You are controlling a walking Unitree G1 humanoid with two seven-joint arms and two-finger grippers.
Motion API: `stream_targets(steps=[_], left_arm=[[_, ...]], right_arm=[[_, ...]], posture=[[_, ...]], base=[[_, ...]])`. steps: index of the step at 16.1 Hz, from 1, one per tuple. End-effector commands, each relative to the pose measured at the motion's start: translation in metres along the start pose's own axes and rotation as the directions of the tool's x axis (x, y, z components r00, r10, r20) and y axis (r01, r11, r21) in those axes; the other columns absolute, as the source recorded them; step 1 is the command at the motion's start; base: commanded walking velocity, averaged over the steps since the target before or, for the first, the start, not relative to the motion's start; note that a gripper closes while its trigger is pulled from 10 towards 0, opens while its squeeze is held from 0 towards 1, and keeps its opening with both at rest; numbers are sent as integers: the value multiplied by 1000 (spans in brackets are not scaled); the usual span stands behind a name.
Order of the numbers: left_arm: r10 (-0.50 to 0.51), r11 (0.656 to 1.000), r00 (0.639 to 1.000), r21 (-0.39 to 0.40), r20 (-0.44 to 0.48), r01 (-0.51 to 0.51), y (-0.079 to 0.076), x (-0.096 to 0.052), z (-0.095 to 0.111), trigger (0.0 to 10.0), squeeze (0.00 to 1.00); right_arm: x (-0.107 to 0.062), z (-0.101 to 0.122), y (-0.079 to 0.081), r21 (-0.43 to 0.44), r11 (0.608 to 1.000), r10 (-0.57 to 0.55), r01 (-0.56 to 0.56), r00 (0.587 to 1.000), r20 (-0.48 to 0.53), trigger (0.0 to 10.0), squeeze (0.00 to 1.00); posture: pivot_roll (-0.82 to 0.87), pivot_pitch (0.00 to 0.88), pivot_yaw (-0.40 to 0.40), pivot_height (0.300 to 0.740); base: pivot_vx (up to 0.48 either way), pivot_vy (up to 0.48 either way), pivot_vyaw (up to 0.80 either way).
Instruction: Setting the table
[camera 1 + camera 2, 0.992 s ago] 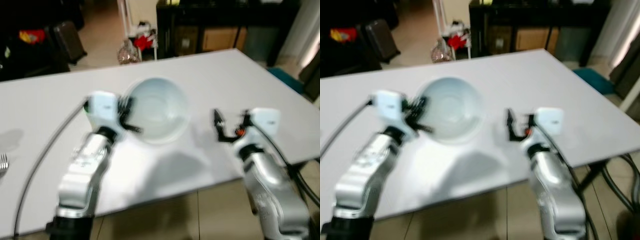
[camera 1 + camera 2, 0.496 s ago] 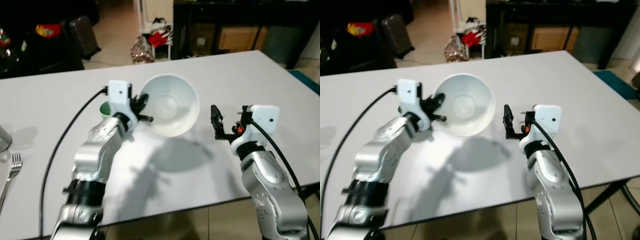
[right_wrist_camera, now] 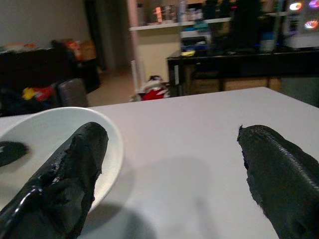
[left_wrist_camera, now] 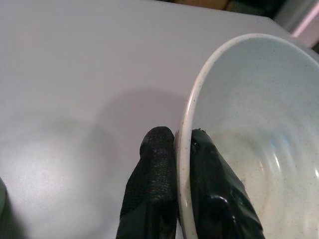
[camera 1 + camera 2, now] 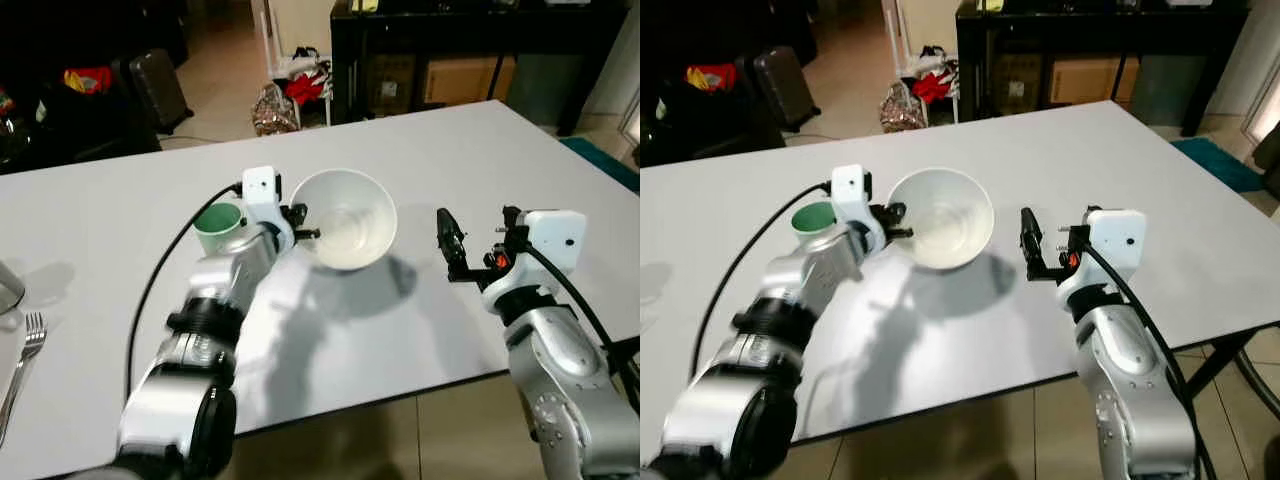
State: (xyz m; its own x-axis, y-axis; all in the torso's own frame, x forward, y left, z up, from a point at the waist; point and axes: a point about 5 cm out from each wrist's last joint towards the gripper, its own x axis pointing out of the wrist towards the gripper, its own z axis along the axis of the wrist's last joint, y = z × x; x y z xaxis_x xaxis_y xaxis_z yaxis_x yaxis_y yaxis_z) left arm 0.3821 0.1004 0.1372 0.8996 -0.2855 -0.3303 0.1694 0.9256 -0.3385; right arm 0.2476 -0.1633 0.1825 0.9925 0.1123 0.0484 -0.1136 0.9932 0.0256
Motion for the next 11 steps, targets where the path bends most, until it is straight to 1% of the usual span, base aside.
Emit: stream_targets(steps=[1, 2, 4, 6, 7, 8, 9, 10, 11], left_arm=[[22, 999, 999, -46, 41, -20, 0, 2, 12, 10000, 0], [53, 995, 998, -91, 23, -51, 0, 5, 10, 10000, 0], [136, 980, 991, -145, 0, -134, 6, 8, 9, 10000, 0], [186, 971, 982, -151, -13, -186, 11, 9, 8, 10000, 0], [202, 967, 979, -155, -27, -204, 13, 9, 6, 10000, 0], [196, 966, 980, -165, -40, -200, 12, 10, 4, 10000, 0], [207, 965, 977, -158, -41, -211, 13, 10, 4, 10000, 0], [210, 963, 976, -164, -47, -215, 13, 10, 4, 10000, 0], [207, 963, 977, -164, -51, -213, 13, 10, 3, 10000, 0]], right_arm=[[0, 5, 8, 6, 998, 61, -61, 998, 11, 10000, 0], [-1, 6, 11, 3, 994, 107, -107, 994, 5, 10000, 0], [-2, 7, 12, 3, 990, 140, -140, 990, -1, 10000, 0], [-3, 7, 12, 7, 989, 150, -150, 989, -5, 10000, 0], [-4, 7, 15, 17, 983, 184, -184, 983, -10, 10000, 0], [-6, 7, 19, 36, 970, 242, -242, 970, -18, 10000, 0], [-11, 5, 24, 12, 939, 343, -343, 938, -56, 10000, 0], [-17, 2, 25, -31, 904, 420, -425, 900, -114, 10000, 0], [-19, 1, 24, -45, 894, 436, -446, 889, -136, 10000, 0]], posture=[[-111, 7, 117, 740], [-115, 7, 114, 740], [-118, 8, 114, 740], [-118, 8, 114, 740], [-117, 10, 114, 740], [-115, 10, 114, 740], [-115, 11, 115, 740], [-115, 11, 117, 740], [-116, 10, 117, 740]], base=[[0, 0, 0], [0, 0, 0], [0, 0, 0], [0, 0, 0], [0, 0, 0], [0, 0, 0], [0, 0, 0], [0, 0, 0], [0, 0, 0]])
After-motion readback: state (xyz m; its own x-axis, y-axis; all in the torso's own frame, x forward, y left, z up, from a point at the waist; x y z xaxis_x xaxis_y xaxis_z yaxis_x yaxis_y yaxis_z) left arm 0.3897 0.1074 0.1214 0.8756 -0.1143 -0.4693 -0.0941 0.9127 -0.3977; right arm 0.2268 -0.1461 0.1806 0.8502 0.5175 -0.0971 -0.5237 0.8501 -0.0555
